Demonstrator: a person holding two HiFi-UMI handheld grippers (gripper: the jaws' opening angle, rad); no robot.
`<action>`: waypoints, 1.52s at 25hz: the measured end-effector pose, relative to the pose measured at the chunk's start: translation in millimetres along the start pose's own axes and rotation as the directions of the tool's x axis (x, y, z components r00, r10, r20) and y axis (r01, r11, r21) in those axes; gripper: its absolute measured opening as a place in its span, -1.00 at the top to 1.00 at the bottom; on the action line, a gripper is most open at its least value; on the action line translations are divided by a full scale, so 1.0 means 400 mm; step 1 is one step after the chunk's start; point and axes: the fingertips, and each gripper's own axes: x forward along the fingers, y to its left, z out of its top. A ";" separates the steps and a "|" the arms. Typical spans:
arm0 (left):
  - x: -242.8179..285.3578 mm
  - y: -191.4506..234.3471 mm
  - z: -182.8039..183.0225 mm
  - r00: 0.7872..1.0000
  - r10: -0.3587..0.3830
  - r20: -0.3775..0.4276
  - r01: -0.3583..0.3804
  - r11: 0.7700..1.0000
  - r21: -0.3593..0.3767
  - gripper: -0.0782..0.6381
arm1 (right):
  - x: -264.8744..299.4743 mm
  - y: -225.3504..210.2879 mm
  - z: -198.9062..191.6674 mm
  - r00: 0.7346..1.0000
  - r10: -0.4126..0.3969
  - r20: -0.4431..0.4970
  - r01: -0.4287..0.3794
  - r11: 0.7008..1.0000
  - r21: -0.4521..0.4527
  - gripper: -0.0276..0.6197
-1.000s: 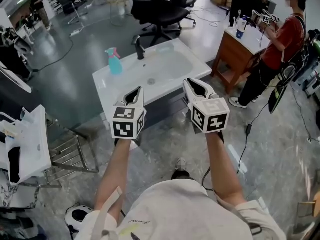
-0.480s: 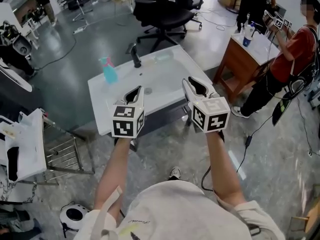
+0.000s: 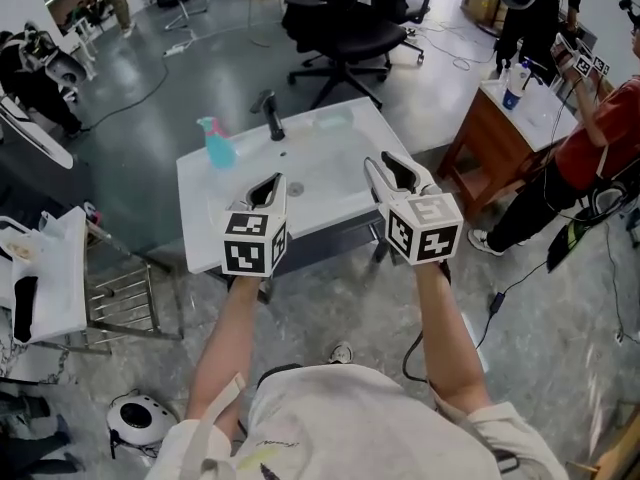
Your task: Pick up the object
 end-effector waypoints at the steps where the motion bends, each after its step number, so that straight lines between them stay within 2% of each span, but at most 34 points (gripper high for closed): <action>1: 0.006 -0.001 -0.001 1.000 0.004 -0.001 -0.004 1.000 -0.001 0.79 | 0.005 -0.006 -0.002 1.000 0.007 -0.001 -0.007 1.000 -0.002 0.52; 13: 0.080 0.012 0.014 1.000 0.017 0.002 -0.017 1.000 0.001 0.79 | 0.058 -0.055 -0.010 0.999 0.030 -0.012 -0.030 0.999 -0.012 0.43; 20: 0.149 0.052 0.029 1.000 0.026 0.002 -0.026 1.000 -0.003 0.79 | 0.138 -0.078 -0.007 0.998 0.057 -0.019 -0.058 0.998 -0.024 0.40; 38: 0.442 0.323 0.108 0.999 0.042 -0.001 -0.042 0.999 -0.017 0.79 | 0.542 -0.157 0.058 0.996 0.082 -0.048 -0.084 0.996 -0.037 0.36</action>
